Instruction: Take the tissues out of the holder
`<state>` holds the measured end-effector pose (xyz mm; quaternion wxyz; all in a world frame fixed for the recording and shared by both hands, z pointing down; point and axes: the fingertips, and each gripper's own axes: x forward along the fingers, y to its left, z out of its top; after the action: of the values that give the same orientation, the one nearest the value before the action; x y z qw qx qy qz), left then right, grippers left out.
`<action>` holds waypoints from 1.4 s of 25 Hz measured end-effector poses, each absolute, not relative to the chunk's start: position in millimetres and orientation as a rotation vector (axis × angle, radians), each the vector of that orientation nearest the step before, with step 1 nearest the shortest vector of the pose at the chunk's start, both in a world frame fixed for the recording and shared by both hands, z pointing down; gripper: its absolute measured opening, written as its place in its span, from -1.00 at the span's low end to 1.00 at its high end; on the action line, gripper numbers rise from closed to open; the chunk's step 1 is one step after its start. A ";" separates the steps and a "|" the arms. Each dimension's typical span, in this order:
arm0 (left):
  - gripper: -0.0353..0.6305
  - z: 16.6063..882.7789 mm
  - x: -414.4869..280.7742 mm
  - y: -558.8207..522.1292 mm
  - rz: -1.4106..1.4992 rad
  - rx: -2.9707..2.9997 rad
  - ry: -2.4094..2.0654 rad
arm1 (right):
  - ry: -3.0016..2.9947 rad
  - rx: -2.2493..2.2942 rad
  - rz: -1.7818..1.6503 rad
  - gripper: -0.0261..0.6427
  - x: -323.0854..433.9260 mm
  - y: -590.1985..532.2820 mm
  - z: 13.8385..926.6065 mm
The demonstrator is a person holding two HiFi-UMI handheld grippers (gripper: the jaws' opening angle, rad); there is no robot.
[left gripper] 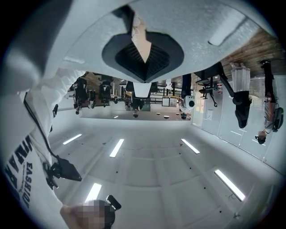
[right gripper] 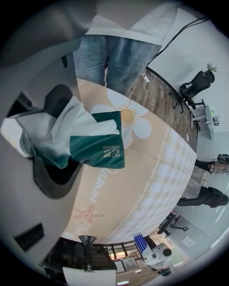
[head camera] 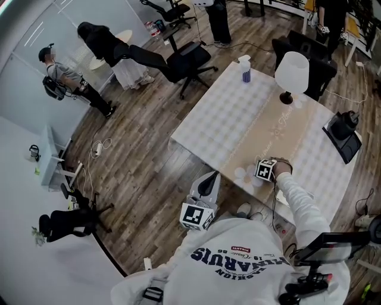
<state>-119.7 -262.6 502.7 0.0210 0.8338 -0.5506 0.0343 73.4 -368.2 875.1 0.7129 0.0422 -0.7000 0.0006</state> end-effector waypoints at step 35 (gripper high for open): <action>-0.88 479.0 -20.3 -291.7 0.004 2.871 -1.282 | -2.558 0.883 0.212 -0.86 102.2 -330.0 536.2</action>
<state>-20.3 -291.7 479.0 -0.0011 0.9131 -0.4077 0.0014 102.2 -330.0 536.2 0.2117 0.3180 -0.9210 0.0763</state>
